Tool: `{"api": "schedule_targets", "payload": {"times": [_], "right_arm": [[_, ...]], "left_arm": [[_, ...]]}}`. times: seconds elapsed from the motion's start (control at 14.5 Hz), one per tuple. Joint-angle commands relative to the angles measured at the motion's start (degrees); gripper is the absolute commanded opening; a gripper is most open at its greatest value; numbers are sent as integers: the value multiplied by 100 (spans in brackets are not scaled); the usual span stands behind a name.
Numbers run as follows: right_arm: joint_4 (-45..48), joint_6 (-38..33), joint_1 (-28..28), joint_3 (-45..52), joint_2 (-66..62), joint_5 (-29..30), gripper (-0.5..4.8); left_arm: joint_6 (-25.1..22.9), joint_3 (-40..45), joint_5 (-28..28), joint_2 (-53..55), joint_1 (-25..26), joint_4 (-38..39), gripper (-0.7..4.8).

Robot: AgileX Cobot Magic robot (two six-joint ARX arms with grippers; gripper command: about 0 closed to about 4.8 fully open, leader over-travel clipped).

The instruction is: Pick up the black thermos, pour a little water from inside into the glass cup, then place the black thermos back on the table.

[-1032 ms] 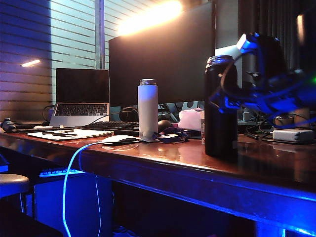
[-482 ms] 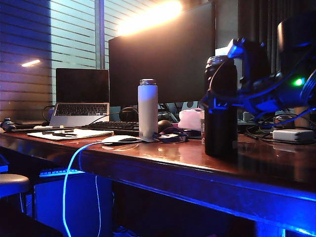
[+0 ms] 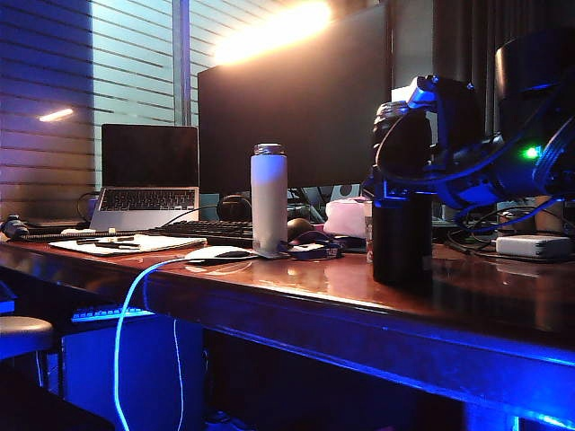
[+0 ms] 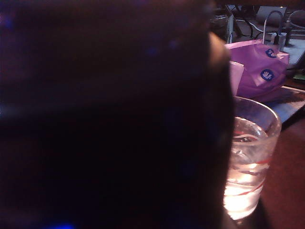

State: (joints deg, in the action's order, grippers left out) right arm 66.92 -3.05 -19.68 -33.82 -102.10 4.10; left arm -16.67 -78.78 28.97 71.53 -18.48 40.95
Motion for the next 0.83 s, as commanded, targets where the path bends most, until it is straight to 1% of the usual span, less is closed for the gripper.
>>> {"api": "schedule_targets", "payload": {"times": [0.07,0.34,0.48,0.62,0.83], "right_arm": [[17,9,-4,-24,15,-11,24],[107,9,0,-24,24,-50,21],[105,11,2,-24,79,-315,22],[105,46,9,-26,256,-332,22],[11,378,20,-35,664,-1056,22]], "left_arm": [[17,-31,39,-17,2,-74,-3],[15,-31,39,-17,2,-74,-3],[15,-31,37,-17,2,-74,-3],[15,-31,39,-17,2,-74,-3],[15,-31,37,-17,2,-79,-3]]}}
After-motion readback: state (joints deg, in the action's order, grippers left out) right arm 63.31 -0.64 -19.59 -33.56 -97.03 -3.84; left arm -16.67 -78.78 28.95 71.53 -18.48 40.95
